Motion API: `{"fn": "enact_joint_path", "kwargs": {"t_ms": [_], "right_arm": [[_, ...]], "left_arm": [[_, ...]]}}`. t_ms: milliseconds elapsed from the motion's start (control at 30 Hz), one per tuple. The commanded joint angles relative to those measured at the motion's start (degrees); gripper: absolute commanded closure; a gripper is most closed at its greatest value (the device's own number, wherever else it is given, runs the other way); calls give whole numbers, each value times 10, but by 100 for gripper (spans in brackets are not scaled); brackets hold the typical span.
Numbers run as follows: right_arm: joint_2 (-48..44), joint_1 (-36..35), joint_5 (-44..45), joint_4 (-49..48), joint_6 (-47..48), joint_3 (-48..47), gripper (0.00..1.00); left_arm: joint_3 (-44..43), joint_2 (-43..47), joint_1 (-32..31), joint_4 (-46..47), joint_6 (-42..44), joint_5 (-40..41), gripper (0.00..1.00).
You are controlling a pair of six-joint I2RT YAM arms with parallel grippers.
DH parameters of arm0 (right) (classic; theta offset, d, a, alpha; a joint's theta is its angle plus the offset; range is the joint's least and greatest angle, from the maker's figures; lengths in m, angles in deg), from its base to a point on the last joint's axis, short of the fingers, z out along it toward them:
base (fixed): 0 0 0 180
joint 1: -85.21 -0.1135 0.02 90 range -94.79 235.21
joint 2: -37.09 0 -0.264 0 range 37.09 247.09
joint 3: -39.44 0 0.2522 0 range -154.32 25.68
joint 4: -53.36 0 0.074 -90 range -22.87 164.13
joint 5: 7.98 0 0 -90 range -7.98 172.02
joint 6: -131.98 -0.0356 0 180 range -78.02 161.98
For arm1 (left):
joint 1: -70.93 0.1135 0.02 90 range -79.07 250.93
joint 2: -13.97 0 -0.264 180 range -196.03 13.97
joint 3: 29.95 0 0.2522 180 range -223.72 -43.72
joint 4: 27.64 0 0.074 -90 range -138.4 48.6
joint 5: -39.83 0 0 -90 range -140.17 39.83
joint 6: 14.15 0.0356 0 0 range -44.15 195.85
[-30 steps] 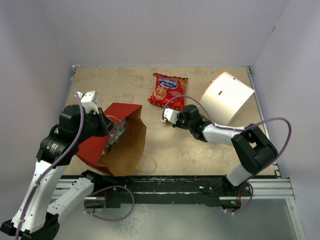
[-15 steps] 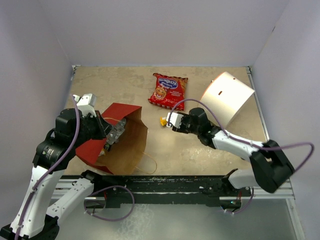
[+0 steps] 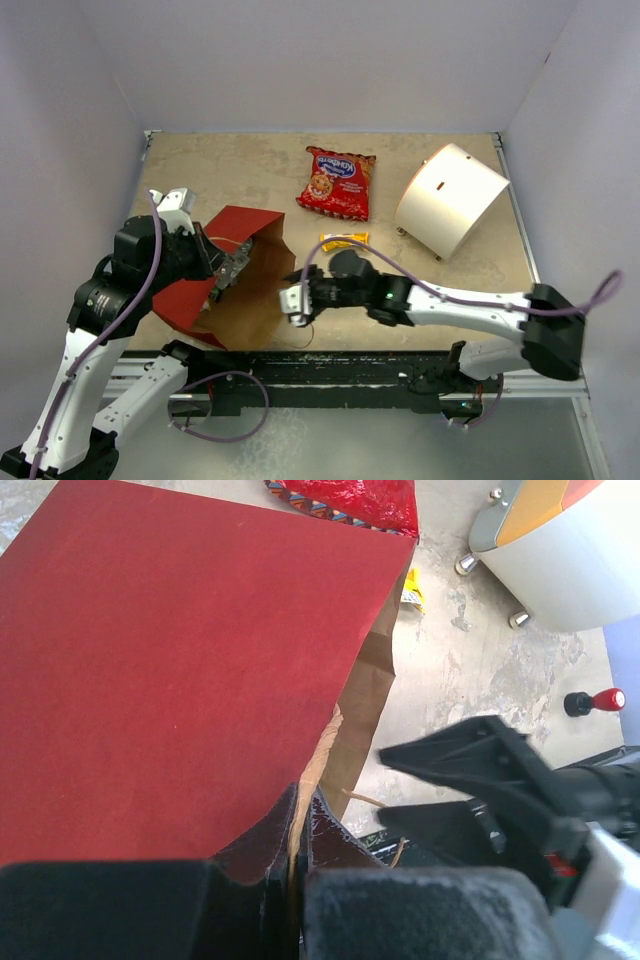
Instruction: Take the snacks out of the paper bag
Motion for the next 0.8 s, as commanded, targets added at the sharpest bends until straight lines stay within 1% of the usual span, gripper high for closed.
{"fn": "enact_joint_path", "kwargs": {"t_ms": [0, 67, 133, 233, 333, 500, 667, 767], "right_arm": [[129, -23, 17, -69, 155, -105, 39], [183, -23, 29, -67, 216, -151, 39], [228, -23, 32, -40, 274, -196, 39], [283, -23, 11, -52, 301, -234, 39], [334, -23, 37, -49, 339, -269, 38], [399, -23, 54, -50, 352, -316, 38], [431, -22, 58, -40, 361, -333, 36], [449, -22, 85, -42, 368, -335, 36]], "left_arm": [[-8, 11, -2, 8, -18, -3, 100], [-8, 14, -1, 8, -24, 1, 100], [-11, 18, -2, 8, -30, 6, 100], [-14, 25, -1, 10, -38, 14, 100], [-21, 26, -2, 9, -39, 17, 100], [-36, 19, -2, -7, -37, 21, 100], [-46, 18, -2, -18, -37, 21, 100], [-49, 16, -2, -22, -37, 19, 100]]}}
